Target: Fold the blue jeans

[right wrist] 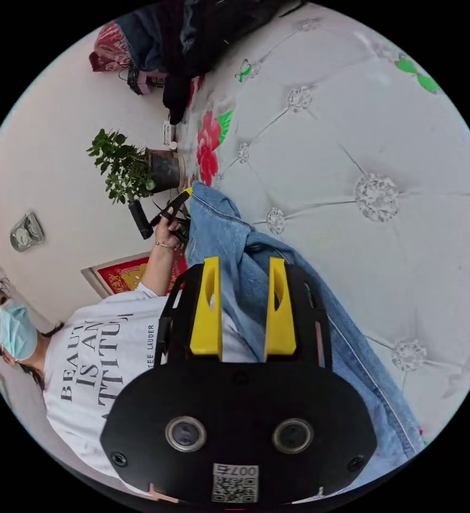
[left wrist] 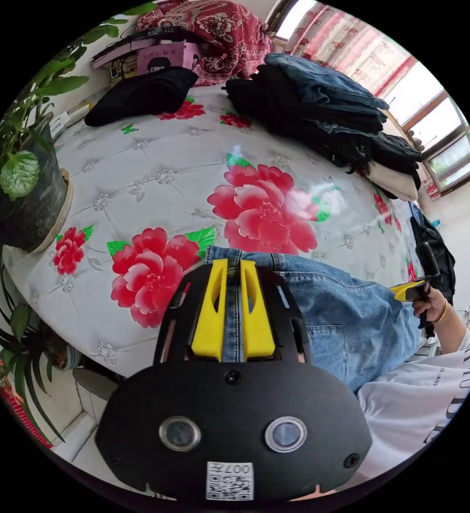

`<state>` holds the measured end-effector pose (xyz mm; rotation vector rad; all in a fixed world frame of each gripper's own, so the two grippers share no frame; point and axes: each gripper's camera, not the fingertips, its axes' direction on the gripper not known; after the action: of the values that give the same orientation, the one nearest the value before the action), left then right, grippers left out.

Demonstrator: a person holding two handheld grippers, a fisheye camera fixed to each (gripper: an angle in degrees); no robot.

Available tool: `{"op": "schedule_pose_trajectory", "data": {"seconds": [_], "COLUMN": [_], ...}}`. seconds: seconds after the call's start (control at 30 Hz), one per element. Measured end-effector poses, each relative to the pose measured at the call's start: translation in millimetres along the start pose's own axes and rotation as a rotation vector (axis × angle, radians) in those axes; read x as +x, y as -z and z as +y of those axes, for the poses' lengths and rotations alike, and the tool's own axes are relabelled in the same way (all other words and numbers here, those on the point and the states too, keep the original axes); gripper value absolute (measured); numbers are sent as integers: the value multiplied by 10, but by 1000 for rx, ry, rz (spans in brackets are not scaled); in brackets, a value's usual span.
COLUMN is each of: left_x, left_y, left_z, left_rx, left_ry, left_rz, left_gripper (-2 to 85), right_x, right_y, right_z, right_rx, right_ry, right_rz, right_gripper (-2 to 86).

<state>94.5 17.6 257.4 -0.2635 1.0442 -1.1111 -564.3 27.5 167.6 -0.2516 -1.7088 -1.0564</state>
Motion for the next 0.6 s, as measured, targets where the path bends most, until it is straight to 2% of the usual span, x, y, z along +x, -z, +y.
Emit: {"op": "schedule_pose_trajectory", "data": {"seconds": [0.1,0.27,0.37,0.53,0.6], "left_x": [66,-5,-130,-269,-254], "left_y": [63,157,185,53,31], "left_z": [34,165,218,56,-97], "left_rx": [1,2,4,20,68], "left_ry": [-27,20,67,119,141], "left_rz": [-69,-123,-123,-20,12], "left_gripper": [17,6,9,39,50], "right_x": [168,404,458,266,127], "right_y": [-87,-197,-122,94,187], "right_z": [-266,-532,-610,-771,-835], "right_rx": [-18,-7,120,237,296], "right_ry": [-81,-207,-225,-101,-51], "right_rz": [-251,-231,-327,-228,-118], "right_gripper": [71,14,3,0,2]}}
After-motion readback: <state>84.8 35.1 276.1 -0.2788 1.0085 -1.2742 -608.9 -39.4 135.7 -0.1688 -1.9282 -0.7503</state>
